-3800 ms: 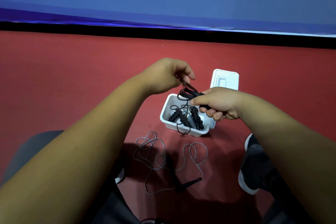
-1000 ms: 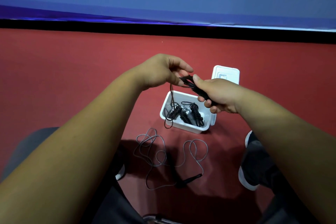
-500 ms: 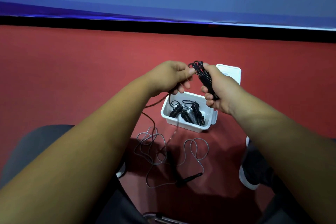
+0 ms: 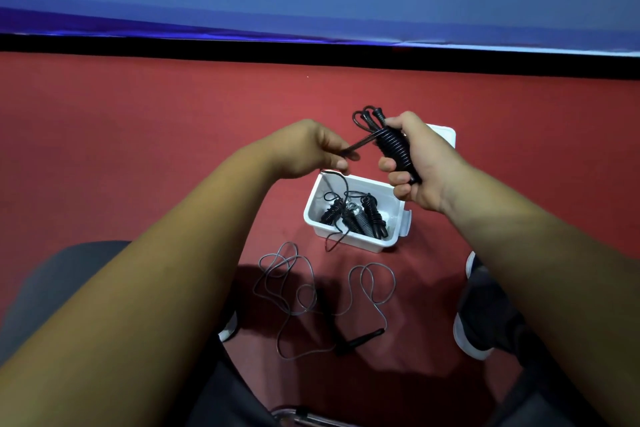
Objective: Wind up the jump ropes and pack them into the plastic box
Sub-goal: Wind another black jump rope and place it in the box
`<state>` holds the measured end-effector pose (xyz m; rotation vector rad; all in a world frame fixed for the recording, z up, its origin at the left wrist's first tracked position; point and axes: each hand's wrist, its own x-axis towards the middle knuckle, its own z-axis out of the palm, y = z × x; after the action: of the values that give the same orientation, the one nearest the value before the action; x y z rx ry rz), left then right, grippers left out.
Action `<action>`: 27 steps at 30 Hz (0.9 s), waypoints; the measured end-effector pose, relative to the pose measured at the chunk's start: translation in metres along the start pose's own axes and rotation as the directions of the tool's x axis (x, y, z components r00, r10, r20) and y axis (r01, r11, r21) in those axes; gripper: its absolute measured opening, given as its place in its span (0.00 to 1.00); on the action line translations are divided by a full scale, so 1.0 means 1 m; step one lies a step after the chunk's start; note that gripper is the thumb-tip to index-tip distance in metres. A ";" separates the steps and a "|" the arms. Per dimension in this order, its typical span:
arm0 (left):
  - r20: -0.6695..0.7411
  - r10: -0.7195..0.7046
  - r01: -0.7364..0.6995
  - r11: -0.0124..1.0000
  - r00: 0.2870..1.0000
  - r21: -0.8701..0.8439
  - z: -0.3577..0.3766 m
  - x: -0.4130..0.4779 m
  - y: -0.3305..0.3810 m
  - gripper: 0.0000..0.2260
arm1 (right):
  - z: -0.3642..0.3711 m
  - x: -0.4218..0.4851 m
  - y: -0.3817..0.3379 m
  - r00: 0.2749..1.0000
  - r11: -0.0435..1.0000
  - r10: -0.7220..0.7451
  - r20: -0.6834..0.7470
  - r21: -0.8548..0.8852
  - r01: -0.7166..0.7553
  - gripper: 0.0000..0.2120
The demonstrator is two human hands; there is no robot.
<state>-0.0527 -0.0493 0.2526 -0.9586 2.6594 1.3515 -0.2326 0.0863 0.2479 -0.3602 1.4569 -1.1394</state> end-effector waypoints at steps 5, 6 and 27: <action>-0.060 -0.051 0.056 0.996 0.997 0.075 0.003 0.003 -0.004 0.12 | 0.007 -0.005 0.001 0.995 0.998 0.014 0.099 -0.067 -0.007 0.14; -0.071 -0.053 0.058 0.995 0.996 0.075 0.003 0.003 -0.005 0.11 | 0.008 -0.005 0.002 0.991 0.996 0.013 0.137 -0.090 0.000 0.15; -0.051 0.097 -0.103 0.985 0.994 -0.140 -0.009 -0.014 0.016 0.10 | 0.005 -0.019 0.015 0.831 0.926 0.276 0.482 -0.365 -0.096 0.19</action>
<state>-0.0470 -0.0414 0.2733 -0.8870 2.7089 1.5782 -0.2172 0.1057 0.2480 -0.6879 1.1476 -0.5635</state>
